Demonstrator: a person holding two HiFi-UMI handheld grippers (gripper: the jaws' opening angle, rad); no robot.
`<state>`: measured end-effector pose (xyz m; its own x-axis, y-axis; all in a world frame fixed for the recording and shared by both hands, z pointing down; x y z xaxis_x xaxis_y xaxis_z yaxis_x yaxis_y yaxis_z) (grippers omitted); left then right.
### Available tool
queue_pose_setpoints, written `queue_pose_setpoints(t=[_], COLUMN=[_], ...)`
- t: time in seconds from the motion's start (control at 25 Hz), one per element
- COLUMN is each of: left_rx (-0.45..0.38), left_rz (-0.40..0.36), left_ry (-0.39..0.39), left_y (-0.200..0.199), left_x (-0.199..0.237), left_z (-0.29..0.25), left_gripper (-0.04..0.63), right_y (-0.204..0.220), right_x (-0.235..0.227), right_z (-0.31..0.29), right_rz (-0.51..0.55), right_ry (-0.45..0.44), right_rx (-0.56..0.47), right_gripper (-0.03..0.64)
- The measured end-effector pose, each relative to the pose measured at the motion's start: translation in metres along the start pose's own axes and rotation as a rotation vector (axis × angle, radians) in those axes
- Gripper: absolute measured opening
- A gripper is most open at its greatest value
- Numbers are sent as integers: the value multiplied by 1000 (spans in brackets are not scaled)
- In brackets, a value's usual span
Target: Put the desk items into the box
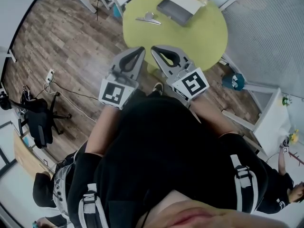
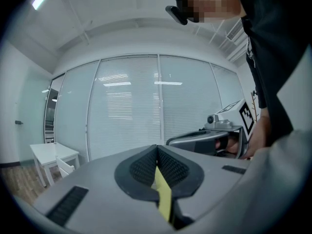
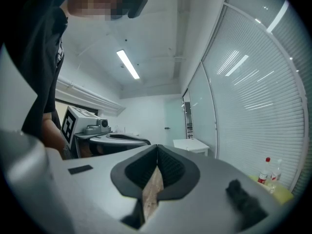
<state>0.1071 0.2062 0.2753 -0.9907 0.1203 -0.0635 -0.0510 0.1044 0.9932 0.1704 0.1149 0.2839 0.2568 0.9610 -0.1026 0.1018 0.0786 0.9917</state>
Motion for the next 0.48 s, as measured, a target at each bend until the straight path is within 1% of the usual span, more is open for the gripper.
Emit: queue_pose_setpoints(t=[0.12, 0.32, 0.48], left_rx=[13, -26, -36], left_rz=[-22, -6, -1], left_ry=[7, 14, 40], left_y=[-2, -9, -3], left_x=[1, 12, 27], left_z=[-12, -27, -42], left_gripper=[14, 14, 14], right_y=[-1, -4, -2], right_x=[-14, -30, -44], right_z=[3, -4, -15], right_rz=[-5, 8, 9], right_ry=[10, 36, 65], right_rx=[-2, -5, 4], right_gripper=[17, 17, 17])
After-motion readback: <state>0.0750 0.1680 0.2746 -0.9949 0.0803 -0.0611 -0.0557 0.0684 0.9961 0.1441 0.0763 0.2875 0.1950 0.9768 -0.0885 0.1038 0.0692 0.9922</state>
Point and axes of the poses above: the fingertips, and each gripper's own axes: z backward along the fingers, x to its left, y out of its underside, the point moved 6 cm from there along z, backward along the fingers, and after that the axes turned 4 degrees about -z, right-handed, at the moved point
